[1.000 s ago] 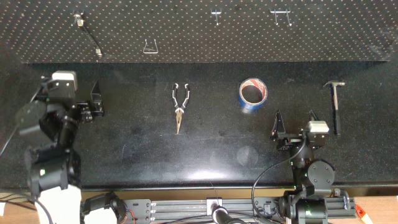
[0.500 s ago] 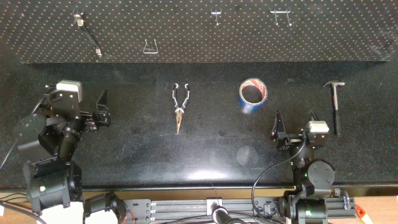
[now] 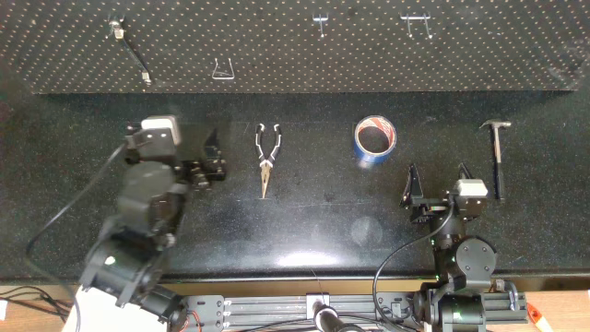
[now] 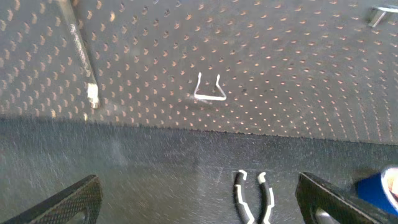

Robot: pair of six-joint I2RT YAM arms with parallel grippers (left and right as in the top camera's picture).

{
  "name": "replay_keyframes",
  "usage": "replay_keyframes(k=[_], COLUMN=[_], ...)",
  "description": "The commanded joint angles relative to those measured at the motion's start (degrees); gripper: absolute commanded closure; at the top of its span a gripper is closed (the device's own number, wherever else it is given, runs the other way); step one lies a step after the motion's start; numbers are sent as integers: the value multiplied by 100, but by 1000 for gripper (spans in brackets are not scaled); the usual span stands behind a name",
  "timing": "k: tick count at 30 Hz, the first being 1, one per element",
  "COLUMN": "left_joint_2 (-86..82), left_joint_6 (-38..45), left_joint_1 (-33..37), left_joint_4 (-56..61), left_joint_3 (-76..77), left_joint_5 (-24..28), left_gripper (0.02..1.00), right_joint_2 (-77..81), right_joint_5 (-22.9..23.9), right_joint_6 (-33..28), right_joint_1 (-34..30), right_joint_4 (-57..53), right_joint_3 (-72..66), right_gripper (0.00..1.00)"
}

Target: Place Tools Onto Pegboard

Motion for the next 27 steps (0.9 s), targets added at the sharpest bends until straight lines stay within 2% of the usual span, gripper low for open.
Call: replay_keyframes(k=[1, 3, 5, 8, 10, 13, 16, 20, 23, 27], left_joint_2=[835, 1185, 1543, 2037, 2269, 2911, 3622, 4238, 4535, 4804], left_joint_6=[-1982, -2280, -2524, -2549, -2549, -2334, -1685, -944, -474, -352], left_joint_1=[-1185, -1504, -1663, -1438, -1281, -1185, -1185, -1167, -997, -634], left_joint_4=[52, 151, 199, -306, -1062, -2809, -3606, -3434, -3139, -2962], left_joint_3=[28, 31, 94, 610, 1080, 2227, 3117, 3491, 3491, 3491], left_joint_5=[-1023, -957, -621, 612, 955, 970, 970, 973, 1368, 1727], left_gripper=[23, 23, 23, 23, 23, 23, 23, 23, 23, 20], right_joint_2=[-26, -26, -26, -26, -26, -26, -26, -26, -26, -26], right_joint_5=[50, 50, 50, 50, 50, 52, 50, 50, 50, 50], right_joint_6=[63, 63, 63, 63, 63, 63, 63, 63, 63, 63], right_joint_1=[42, 39, 39, 39, 39, 39, 39, 39, 39, 39], right_joint_4=[-31, -31, -31, -31, -33, -31, -31, -31, -31, -31], right_joint_3=[-20, -20, -20, -20, -20, -20, -20, -20, -20, -20], right_gripper=[69, 69, 69, 69, 69, 69, 69, 69, 69, 69])
